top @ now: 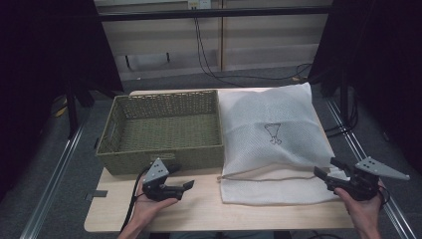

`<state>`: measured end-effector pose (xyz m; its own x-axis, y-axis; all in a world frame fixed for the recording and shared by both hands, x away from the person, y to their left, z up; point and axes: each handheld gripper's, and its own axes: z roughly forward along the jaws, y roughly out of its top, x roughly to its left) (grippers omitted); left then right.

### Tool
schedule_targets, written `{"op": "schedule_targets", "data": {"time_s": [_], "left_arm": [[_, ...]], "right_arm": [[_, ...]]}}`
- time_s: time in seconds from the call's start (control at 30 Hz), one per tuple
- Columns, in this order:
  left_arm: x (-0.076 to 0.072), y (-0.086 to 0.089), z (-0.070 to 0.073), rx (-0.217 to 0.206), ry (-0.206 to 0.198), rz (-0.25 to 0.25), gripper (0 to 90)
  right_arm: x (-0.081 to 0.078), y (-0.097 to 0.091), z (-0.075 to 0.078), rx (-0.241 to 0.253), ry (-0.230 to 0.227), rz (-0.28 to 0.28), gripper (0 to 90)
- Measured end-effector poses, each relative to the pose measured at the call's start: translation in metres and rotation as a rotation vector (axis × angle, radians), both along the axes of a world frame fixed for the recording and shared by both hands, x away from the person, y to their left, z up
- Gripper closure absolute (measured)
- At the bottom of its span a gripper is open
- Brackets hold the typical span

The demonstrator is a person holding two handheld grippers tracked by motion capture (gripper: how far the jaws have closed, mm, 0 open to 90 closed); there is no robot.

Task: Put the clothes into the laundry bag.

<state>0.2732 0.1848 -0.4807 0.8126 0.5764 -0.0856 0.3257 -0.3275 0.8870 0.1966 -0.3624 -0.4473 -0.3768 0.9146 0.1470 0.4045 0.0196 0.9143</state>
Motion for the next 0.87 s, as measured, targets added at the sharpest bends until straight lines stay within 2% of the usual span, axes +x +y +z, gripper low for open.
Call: {"op": "schedule_targets", "data": {"time_s": [0.13, 0.23, 0.27, 0.33, 0.4, 0.5, 0.53, 0.6, 0.67, 0.73, 0.8, 0.83, 0.87], "left_arm": [[-0.007, 0.020, 0.002, -0.003, -0.034, 0.050, 18.9], [-0.012, 0.034, 0.001, -0.023, -0.026, 0.087, 15.2], [-0.014, 0.039, 0.000, -0.044, -0.014, 0.086, 13.7], [-0.018, 0.047, -0.003, -0.063, -0.002, 0.116, 11.7], [-0.022, 0.056, -0.004, -0.043, -0.018, 0.146, 11.3], [-0.026, 0.068, -0.006, -0.057, -0.026, 0.166, 9.2], [-0.028, 0.072, -0.006, -0.061, -0.033, 0.188, 7.9], [-0.031, 0.078, -0.009, -0.079, -0.044, 0.200, 3.2], [-0.032, 0.078, -0.012, -0.081, -0.032, 0.190, 3.2], [-0.034, 0.076, -0.015, -0.065, -0.037, 0.173, 3.0], [-0.034, 0.078, -0.017, -0.059, -0.033, 0.152, 2.7], [-0.033, 0.077, -0.018, -0.081, -0.019, 0.150, 2.4], [-0.033, 0.078, -0.019, -0.074, -0.021, 0.159, 2.4]], "right_arm": [[-0.001, 0.019, -0.003, 0.020, 0.001, 0.038, 21.3], [-0.003, 0.032, -0.004, 0.010, -0.005, 0.049, 21.4], [-0.005, 0.036, -0.004, 0.012, -0.001, 0.053, 21.4], [-0.008, 0.042, -0.006, 0.002, -0.002, 0.059, 21.4], [-0.011, 0.048, -0.009, 0.003, 0.002, 0.072, 21.4], [-0.017, 0.053, -0.014, 0.005, 0.004, 0.079, 21.7], [-0.019, 0.052, -0.016, 0.006, 0.003, 0.075, 21.8], [-0.021, 0.050, -0.020, 0.021, 0.009, 0.067, 21.5], [-0.023, 0.047, -0.023, 0.023, 0.014, 0.042, 21.5], [-0.024, 0.043, -0.027, 0.045, 0.019, 0.041, 21.0], [-0.025, 0.043, -0.030, 0.024, 0.025, 0.031, 20.7], [-0.025, 0.044, -0.031, 0.014, 0.029, 0.031, 20.7], [-0.026, 0.044, -0.031, 0.009, 0.029, 0.030, 20.1]]}}
